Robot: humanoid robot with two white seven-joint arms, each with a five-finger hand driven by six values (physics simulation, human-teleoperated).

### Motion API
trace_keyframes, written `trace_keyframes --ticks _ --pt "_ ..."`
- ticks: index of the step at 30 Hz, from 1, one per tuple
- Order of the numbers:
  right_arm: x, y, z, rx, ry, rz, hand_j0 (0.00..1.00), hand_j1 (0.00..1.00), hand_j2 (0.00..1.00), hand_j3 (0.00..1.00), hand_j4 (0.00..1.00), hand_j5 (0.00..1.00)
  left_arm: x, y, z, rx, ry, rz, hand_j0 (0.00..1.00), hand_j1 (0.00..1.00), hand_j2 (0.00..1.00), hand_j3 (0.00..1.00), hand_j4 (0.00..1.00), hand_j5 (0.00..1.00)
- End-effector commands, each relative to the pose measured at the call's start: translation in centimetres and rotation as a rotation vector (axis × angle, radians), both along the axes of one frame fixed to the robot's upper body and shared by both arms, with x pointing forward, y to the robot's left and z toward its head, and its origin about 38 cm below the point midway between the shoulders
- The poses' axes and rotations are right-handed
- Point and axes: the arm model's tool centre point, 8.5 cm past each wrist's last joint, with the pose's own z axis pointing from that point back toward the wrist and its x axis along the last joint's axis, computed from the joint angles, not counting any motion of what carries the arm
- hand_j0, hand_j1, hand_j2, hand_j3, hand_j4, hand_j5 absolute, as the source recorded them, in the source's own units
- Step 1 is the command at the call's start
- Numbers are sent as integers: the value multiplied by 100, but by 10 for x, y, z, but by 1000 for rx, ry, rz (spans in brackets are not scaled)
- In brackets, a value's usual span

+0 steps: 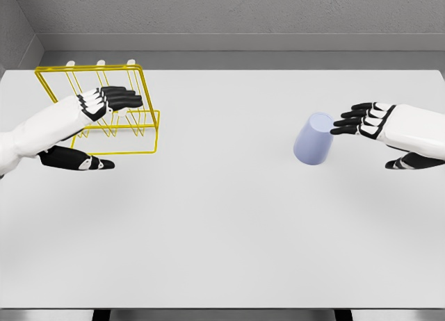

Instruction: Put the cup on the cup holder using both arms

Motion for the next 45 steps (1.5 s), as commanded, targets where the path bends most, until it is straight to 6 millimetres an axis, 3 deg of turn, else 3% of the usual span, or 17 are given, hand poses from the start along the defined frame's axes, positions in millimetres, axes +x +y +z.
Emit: trace_keyframes --ticks 1,6,9,11,16,20,22,24,30,32,37,45 --pt "0 0 0 4 4 -3 100 100 100 100 100 100 1 2 2 -10 0 7 100 100 100 100 100 100" --pt "1 -2 2 20 -2 -9 100 100 100 100 100 100 1 3 1 -5 4 8 100 100 100 100 100 100" --pt "20 -7 25 -16 -54 -31 100 100 100 100 100 100 1 4 3 2 -1 8 100 100 100 100 100 100" --pt "30 14 21 -104 5 24 100 100 100 100 100 100 2 4 4 -7 -5 11 100 100 100 100 100 100" --pt "56 29 -14 -158 129 36 100 100 100 100 100 100 1 3 2 -8 -1 9 100 100 100 100 100 100" --pt "74 38 -6 -120 104 29 100 100 100 100 100 100 -4 -5 -12 -54 36 -2 100 100 100 100 100 100" --pt "78 38 -2 -108 94 20 100 100 100 100 100 100 -9 -11 -28 -120 117 -17 100 100 100 100 100 100" --pt "80 38 4 -107 80 21 100 100 100 100 100 100 -10 -14 -32 -164 158 -28 100 100 100 100 100 100" --pt "99 44 -11 -94 100 -6 100 100 100 100 100 100 -20 -28 -56 -338 390 -88 100 100 100 100 100 100" --pt "107 45 -20 -107 106 -24 100 100 100 100 100 100 -26 -36 -65 -319 451 -144 100 100 100 100 100 100" --pt "118 46 -36 -141 118 -51 100 100 100 100 100 100 -22 -39 -65 -427 523 -137 100 100 100 100 100 100" --pt "122 52 -59 -206 143 -55 100 100 100 100 100 100 -6 -50 -97 -387 761 46 100 100 100 100 100 100"
